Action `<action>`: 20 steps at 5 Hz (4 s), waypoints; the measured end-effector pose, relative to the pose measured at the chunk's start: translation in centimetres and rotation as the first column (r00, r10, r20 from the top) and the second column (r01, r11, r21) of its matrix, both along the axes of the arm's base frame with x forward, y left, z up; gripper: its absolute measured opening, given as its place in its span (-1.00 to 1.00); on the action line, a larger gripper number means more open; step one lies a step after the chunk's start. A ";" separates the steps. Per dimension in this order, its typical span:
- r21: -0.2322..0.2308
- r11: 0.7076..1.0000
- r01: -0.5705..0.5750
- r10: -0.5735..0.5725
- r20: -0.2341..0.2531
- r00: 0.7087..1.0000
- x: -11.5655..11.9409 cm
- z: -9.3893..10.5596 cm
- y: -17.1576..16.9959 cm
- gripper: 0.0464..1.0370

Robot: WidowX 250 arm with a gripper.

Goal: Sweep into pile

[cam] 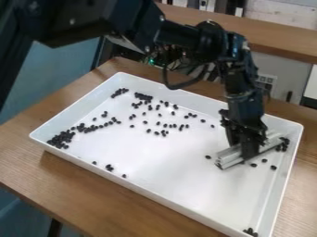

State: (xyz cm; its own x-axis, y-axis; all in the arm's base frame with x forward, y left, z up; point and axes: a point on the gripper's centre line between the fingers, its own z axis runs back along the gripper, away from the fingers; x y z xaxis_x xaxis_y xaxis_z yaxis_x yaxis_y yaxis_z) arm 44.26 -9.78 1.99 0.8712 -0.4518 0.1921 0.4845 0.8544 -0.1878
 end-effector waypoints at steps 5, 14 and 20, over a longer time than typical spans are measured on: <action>-0.025 0.955 -0.295 0.293 -0.066 0.954 -1.1 -0.4 14.3 -0.33; 0.067 0.997 -0.028 0.021 0.095 0.995 -2.8 7.7 14.4 -0.33; 0.086 0.675 0.732 -0.719 -0.143 0.680 -6.2 0.7 -1.8 -0.33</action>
